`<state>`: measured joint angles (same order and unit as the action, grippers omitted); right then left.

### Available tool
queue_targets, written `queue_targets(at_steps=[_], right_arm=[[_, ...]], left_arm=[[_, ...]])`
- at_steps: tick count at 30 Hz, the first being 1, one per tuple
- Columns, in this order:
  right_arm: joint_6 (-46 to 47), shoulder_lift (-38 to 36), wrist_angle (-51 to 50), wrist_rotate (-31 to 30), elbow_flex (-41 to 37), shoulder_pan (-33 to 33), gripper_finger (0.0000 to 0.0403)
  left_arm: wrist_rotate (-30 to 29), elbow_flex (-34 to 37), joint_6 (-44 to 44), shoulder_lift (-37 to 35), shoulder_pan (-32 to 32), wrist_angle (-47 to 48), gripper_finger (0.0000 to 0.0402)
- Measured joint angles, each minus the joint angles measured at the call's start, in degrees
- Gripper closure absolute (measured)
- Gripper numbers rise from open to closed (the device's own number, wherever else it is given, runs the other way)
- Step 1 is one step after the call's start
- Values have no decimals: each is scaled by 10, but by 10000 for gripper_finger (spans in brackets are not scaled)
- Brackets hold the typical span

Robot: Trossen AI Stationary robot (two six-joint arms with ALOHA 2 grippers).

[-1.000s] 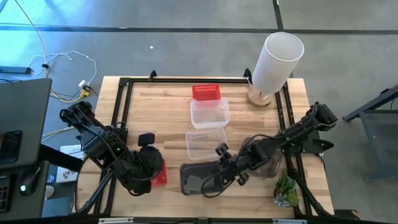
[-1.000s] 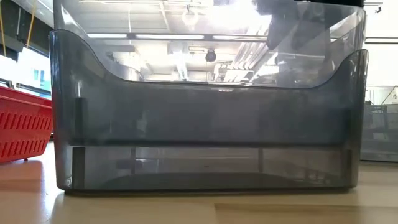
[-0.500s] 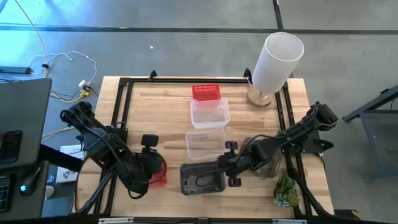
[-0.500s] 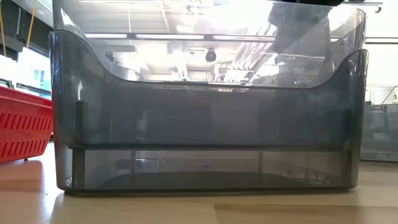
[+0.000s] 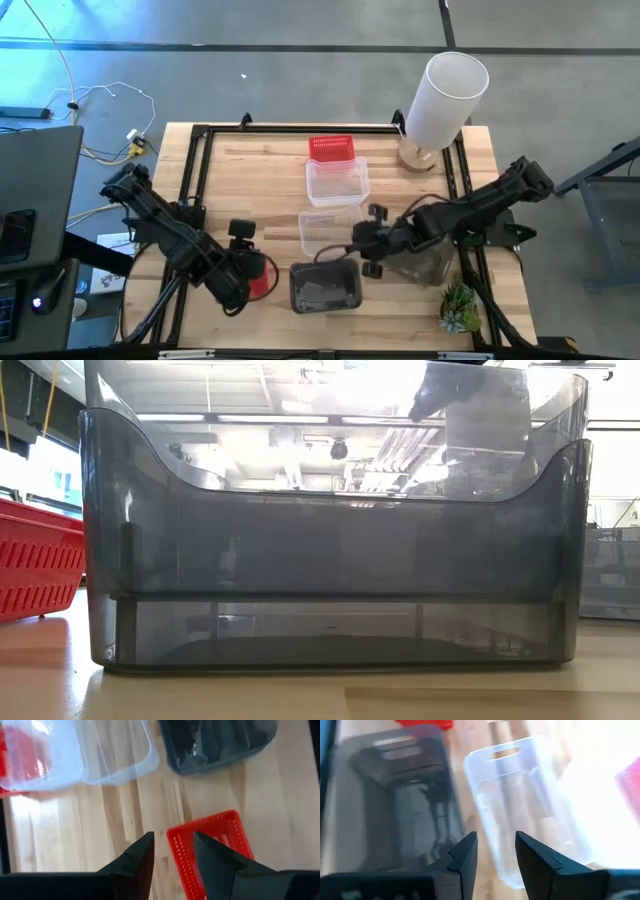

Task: Stack baskets by color
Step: Stack the bottom transparent bin on top the transparent bin

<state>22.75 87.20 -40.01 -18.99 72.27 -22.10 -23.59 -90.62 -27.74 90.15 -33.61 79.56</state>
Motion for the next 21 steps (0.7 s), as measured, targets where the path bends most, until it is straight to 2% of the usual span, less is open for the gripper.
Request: queue_targets(at_steps=[7,15,21], right_arm=[[-93,2,3,16,0,82,284],[-202,2,14,126,0,172,284],[-282,20,57,196,0,216,284]], left_arm=[[10,67,8,-50,34,-55,277],[38,170,40,-145,103,-140,277],[38,233,78,-186,174,-145,277]])
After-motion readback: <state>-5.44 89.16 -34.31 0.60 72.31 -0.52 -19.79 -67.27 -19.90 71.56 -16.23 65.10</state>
